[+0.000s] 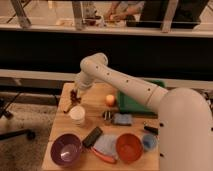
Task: Place grapes in paper cup
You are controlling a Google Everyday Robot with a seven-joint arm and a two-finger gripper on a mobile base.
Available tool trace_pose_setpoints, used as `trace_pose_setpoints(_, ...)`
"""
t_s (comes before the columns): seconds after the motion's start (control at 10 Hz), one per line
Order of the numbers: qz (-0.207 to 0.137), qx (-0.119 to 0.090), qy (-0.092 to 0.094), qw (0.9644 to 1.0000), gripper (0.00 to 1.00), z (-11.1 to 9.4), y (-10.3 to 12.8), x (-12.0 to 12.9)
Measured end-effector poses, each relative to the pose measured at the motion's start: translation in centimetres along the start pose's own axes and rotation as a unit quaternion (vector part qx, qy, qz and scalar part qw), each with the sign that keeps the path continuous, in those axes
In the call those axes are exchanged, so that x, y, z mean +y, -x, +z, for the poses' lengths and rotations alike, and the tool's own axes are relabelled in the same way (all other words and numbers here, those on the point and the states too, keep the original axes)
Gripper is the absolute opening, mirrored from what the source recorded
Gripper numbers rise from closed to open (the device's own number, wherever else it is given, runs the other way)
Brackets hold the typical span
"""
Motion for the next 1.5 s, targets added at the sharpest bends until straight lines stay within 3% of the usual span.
trace_pose_setpoints(1.0,-0.029,-0.024,-0.04,0.9985,0.0,-8.0,3.4,2.2)
trace_pose_setpoints(1.5,-0.043,-0.033,-0.04,0.9977,0.0,-8.9,5.0,4.8)
